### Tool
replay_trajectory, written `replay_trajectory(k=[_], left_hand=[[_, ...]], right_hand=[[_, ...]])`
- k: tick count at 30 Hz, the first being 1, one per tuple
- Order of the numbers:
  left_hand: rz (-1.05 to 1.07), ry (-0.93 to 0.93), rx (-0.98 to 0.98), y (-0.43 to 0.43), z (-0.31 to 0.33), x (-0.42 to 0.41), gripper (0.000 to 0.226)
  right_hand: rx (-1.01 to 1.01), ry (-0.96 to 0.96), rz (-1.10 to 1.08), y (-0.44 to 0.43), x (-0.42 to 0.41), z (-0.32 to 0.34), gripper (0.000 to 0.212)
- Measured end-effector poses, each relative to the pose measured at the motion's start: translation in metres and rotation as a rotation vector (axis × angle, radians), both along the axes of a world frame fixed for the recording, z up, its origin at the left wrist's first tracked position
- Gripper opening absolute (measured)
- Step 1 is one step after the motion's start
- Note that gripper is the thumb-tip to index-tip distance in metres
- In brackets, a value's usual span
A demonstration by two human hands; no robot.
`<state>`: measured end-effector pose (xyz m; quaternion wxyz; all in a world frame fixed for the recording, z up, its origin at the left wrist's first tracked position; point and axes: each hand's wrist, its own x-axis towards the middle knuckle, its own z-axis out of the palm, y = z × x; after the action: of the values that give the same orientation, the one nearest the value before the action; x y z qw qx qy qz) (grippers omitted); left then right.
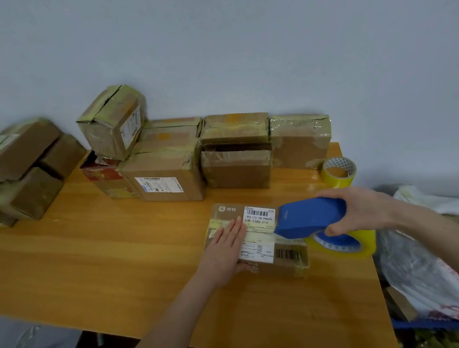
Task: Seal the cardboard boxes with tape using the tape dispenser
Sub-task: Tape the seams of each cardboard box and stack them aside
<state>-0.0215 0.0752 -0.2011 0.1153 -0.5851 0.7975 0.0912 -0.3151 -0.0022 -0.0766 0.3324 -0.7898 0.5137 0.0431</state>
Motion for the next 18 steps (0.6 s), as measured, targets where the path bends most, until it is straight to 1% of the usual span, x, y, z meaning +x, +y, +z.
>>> replay_trajectory(k=[2, 4, 7, 9, 10, 12, 14, 16, 18], left_hand=[[0.012, 0.018, 0.0, 0.001, -0.002, -0.001, 0.102], [0.016, 0.042, -0.002, 0.0, -0.003, -0.001, 0.104], [0.013, 0.05, 0.0, -0.003, 0.0, 0.01, 0.102], [0.04, 0.088, 0.012, -0.004, 0.007, 0.023, 0.102], [0.072, 0.125, 0.009, -0.005, 0.011, 0.027, 0.099], [0.141, 0.165, -0.037, -0.006, 0.015, 0.024, 0.085], [0.17, 0.156, -0.09, -0.007, 0.016, 0.008, 0.07], [0.17, 0.165, -0.086, -0.006, 0.01, -0.008, 0.063], [0.153, 0.136, -0.063, -0.004, 0.0, -0.014, 0.058]], right_hand=[[0.024, 0.019, -0.019, 0.005, -0.011, -0.005, 0.053], [0.018, 0.051, -0.021, 0.009, -0.013, -0.012, 0.055], [-0.006, -0.006, -0.076, 0.008, -0.009, -0.015, 0.059], [-0.019, -0.04, -0.077, 0.007, -0.003, -0.018, 0.062], [-0.031, -0.031, -0.066, 0.008, 0.001, -0.02, 0.065], [-0.066, 0.026, -0.036, 0.01, 0.011, -0.025, 0.07], [-0.081, 0.066, -0.014, 0.012, 0.018, -0.026, 0.072], [-0.071, 0.059, -0.012, 0.011, 0.02, -0.027, 0.073], [-0.057, 0.049, -0.011, 0.01, 0.019, -0.027, 0.073]])
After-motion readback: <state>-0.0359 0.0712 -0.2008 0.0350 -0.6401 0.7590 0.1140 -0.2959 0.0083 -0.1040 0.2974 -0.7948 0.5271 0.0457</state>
